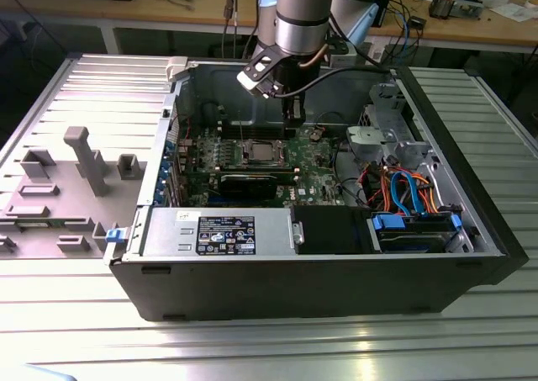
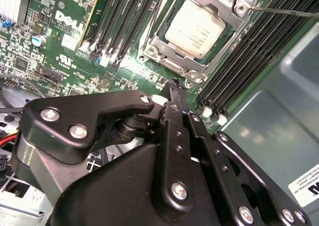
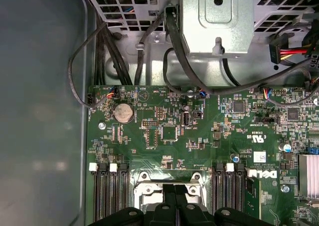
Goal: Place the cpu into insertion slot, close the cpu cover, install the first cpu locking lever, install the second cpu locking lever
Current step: 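Close the cpu cover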
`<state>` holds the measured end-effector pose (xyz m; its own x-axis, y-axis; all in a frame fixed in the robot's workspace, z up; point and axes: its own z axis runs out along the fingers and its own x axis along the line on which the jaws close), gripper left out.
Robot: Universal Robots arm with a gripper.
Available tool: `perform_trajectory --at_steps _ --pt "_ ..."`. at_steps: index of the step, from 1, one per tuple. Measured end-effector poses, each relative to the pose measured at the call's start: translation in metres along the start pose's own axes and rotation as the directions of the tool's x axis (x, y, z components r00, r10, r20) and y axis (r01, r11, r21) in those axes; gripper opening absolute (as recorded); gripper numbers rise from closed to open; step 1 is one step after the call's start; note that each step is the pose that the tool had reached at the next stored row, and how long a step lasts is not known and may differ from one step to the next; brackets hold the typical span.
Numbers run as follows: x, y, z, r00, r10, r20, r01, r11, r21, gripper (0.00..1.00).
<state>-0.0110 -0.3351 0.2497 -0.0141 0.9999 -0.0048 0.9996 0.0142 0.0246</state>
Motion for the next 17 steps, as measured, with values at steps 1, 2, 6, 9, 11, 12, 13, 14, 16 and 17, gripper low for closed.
perform_trajectory --at_steps 1,2,6,9,11,12,13,14,16,17 --pt "0.0000 -0.0006 0.0000 1.0000 0.000 0.0000 0.000 1.0000 0.0000 0.11" --pt "0.0000 -0.0017 0.0001 1.0000 0.000 0.0000 0.000 1.0000 0.0000 0.11" --pt "0.0001 -0.0063 0.0004 1.0000 -0.001 0.0000 0.001 1.0000 0.0000 0.11" --pt "0.0001 -0.0090 0.0006 1.0000 -0.001 -0.0001 0.001 1.0000 0.0000 0.11" --pt "0.0001 -0.0111 0.0007 1.0000 -0.002 0.0001 0.002 1.0000 0.0000 0.11" --pt "0.0001 -0.0117 0.0008 1.0000 -0.002 0.0001 0.002 1.0000 0.0001 0.11" --pt "0.0002 -0.0123 0.0009 1.0000 -0.002 -0.0001 0.002 1.0000 0.0000 0.11" --pt "0.0002 -0.0130 0.0009 1.0000 -0.002 -0.0001 0.002 1.0000 0.0000 0.11" --pt "0.0002 -0.0148 0.0011 1.0000 -0.002 -0.0001 0.002 1.0000 0.0000 0.11" --pt "0.0002 -0.0155 0.0012 1.0000 -0.002 -0.0001 0.002 1.0000 0.0000 0.11"
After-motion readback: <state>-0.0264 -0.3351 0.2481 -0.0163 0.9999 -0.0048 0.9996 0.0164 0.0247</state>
